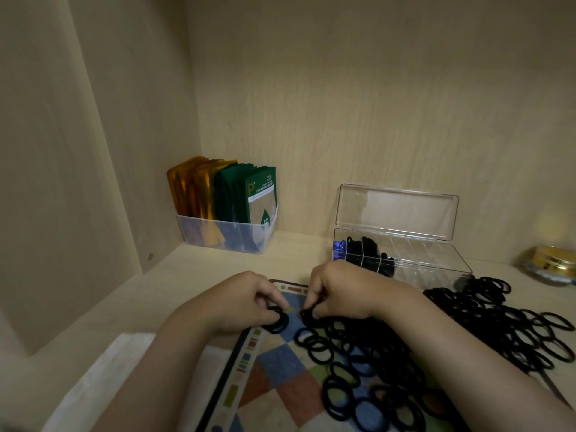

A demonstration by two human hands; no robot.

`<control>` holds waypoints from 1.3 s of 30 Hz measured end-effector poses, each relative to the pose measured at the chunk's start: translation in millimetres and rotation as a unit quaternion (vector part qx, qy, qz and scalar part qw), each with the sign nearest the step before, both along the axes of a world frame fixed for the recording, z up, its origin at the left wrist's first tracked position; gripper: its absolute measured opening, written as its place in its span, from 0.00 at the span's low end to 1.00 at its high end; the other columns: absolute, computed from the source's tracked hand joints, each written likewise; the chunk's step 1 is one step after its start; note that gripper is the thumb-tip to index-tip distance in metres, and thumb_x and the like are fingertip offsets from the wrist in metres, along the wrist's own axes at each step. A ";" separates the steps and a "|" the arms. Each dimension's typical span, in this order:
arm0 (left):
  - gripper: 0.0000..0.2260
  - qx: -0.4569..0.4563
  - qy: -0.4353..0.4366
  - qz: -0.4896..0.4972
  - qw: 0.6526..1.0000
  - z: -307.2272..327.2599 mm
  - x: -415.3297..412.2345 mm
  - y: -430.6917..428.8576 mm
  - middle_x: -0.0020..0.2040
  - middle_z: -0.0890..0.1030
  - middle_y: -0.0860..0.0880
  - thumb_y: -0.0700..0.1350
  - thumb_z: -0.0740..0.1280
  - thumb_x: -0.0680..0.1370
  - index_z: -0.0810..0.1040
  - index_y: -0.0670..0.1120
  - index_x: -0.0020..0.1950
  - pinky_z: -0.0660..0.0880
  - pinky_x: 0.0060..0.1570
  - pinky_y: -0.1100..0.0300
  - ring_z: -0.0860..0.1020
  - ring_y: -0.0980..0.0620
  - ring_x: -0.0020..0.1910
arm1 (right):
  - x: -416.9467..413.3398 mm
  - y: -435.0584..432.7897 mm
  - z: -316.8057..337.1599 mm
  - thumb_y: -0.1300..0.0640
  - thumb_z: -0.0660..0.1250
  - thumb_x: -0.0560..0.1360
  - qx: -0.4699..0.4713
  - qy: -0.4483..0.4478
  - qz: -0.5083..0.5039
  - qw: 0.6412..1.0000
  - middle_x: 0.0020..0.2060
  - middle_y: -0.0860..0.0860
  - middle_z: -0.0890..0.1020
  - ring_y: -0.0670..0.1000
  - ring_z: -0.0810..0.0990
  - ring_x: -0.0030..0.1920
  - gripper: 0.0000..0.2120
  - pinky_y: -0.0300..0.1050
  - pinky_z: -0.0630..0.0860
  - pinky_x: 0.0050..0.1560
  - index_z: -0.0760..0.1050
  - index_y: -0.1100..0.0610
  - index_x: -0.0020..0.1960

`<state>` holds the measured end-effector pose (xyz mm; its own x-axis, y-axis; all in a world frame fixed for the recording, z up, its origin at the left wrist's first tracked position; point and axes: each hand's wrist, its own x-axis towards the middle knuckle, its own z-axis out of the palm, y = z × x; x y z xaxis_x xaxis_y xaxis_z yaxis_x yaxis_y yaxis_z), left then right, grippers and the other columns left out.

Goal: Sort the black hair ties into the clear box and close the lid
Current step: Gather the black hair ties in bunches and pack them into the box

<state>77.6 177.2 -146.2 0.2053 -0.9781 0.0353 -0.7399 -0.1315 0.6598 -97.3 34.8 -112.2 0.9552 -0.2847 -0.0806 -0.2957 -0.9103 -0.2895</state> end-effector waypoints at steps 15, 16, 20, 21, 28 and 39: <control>0.08 -0.046 0.091 -0.060 0.993 6.2 -26.5 -18.1 0.38 0.84 0.51 0.40 0.69 0.78 0.85 0.52 0.47 0.75 0.42 0.62 0.78 0.56 0.37 | -31.4 -30.8 29.4 0.61 0.66 0.80 0.141 -0.071 -0.115 0.981 0.43 0.53 0.85 0.44 0.79 0.33 0.11 0.40 0.79 0.35 0.82 0.53 0.59; 0.08 -0.028 0.072 -0.074 0.994 8.7 -30.8 -21.5 0.39 0.85 0.52 0.41 0.69 0.78 0.86 0.52 0.47 0.76 0.43 0.63 0.80 0.58 0.37 | -33.0 -31.9 28.0 0.60 0.66 0.79 0.121 -0.043 -0.109 0.986 0.44 0.54 0.86 0.46 0.80 0.35 0.11 0.43 0.80 0.40 0.83 0.53 0.59; 0.10 0.037 -0.013 -0.104 0.994 16.9 -44.3 -25.8 0.40 0.86 0.58 0.41 0.72 0.76 0.86 0.51 0.55 0.77 0.43 0.69 0.82 0.64 0.39 | -29.5 -26.4 18.1 0.57 0.68 0.78 0.058 0.052 -0.080 0.994 0.47 0.49 0.85 0.46 0.82 0.39 0.13 0.41 0.78 0.45 0.81 0.51 0.62; 0.11 0.044 -0.040 -0.108 0.992 17.2 -44.7 -25.0 0.41 0.86 0.59 0.42 0.72 0.76 0.86 0.52 0.56 0.76 0.43 0.69 0.81 0.64 0.39 | -27.2 -25.0 16.1 0.55 0.69 0.77 0.032 0.058 -0.081 0.995 0.50 0.49 0.84 0.47 0.81 0.43 0.15 0.40 0.77 0.47 0.80 0.51 0.63; 0.09 0.043 -0.128 -0.103 0.985 18.2 -43.8 -19.9 0.38 0.78 0.59 0.40 0.73 0.73 0.88 0.53 0.48 0.73 0.40 0.71 0.78 0.60 0.37 | -20.2 -15.4 13.8 0.52 0.73 0.73 -0.042 0.059 -0.088 0.993 0.45 0.49 0.84 0.51 0.81 0.48 0.09 0.48 0.80 0.49 0.84 0.53 0.51; 0.05 -0.007 0.022 0.100 0.995 26.4 -27.6 -60.7 0.31 0.79 0.52 0.42 0.70 0.75 0.79 0.51 0.47 0.72 0.34 0.62 0.77 0.55 0.29 | -36.7 -32.9 25.7 0.56 0.72 0.73 0.127 -0.066 -0.102 0.984 0.35 0.49 0.83 0.45 0.80 0.34 0.03 0.41 0.78 0.39 0.82 0.55 0.41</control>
<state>50.0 116.5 -119.8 0.3971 -0.9171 0.0351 -0.6702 -0.2637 0.6937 -134.1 1.9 -86.5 0.8873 -0.4582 -0.0521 -0.4091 -0.7299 -0.5477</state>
